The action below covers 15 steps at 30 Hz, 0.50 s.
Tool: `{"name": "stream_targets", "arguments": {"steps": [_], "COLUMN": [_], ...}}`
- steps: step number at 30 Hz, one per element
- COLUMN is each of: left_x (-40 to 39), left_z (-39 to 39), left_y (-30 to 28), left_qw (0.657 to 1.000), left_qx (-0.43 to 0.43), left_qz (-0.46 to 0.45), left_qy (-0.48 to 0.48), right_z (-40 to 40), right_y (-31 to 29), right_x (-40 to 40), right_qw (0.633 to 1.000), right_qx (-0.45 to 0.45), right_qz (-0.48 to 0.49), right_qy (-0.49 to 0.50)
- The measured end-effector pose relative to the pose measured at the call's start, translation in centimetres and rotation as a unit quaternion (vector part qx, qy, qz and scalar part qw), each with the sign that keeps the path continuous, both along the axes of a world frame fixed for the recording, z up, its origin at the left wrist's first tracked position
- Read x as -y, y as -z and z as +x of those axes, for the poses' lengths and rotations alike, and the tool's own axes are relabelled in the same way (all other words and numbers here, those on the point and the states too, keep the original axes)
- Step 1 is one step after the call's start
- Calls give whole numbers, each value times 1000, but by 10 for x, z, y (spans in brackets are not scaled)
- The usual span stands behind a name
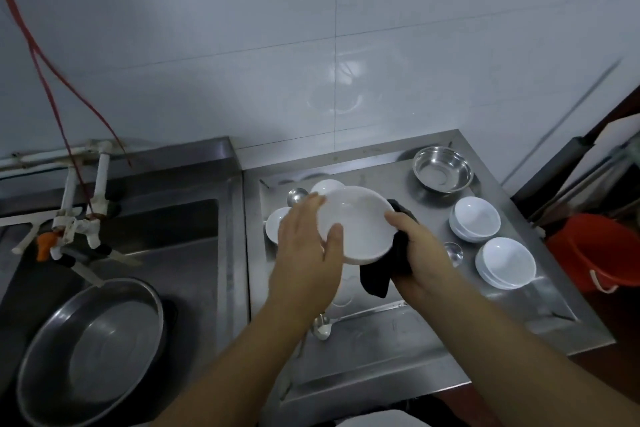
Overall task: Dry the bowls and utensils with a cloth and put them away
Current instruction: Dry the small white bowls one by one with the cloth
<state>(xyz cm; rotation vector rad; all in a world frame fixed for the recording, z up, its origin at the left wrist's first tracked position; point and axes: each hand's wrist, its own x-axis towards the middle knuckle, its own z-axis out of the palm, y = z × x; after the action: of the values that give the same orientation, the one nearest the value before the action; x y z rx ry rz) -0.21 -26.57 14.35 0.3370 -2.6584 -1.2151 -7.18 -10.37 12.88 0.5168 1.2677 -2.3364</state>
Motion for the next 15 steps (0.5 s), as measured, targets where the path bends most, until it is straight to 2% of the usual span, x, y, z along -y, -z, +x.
{"name": "stream_targets", "arguments": {"steps": [2, 4, 10, 15], "left_x": [-15, -32, -99, -185], "left_z": [-5, -10, -24, -27], "left_y": [4, 7, 1, -2], "left_qw": [991, 978, 938, 921], "left_qx": [39, 36, 55, 97], "left_qz": [125, 202, 335, 377], "left_qy": [-20, -29, -67, -7], "right_z": [-1, 0, -1, 7], "right_y": [2, 2, 3, 10], "right_x": [-15, -31, -112, -216], "right_qw": [1000, 1000, 997, 992], "right_qx": [-8, -3, 5, -3], "right_qz": [12, 16, 43, 77], "right_qy": [11, 21, 69, 95]}}
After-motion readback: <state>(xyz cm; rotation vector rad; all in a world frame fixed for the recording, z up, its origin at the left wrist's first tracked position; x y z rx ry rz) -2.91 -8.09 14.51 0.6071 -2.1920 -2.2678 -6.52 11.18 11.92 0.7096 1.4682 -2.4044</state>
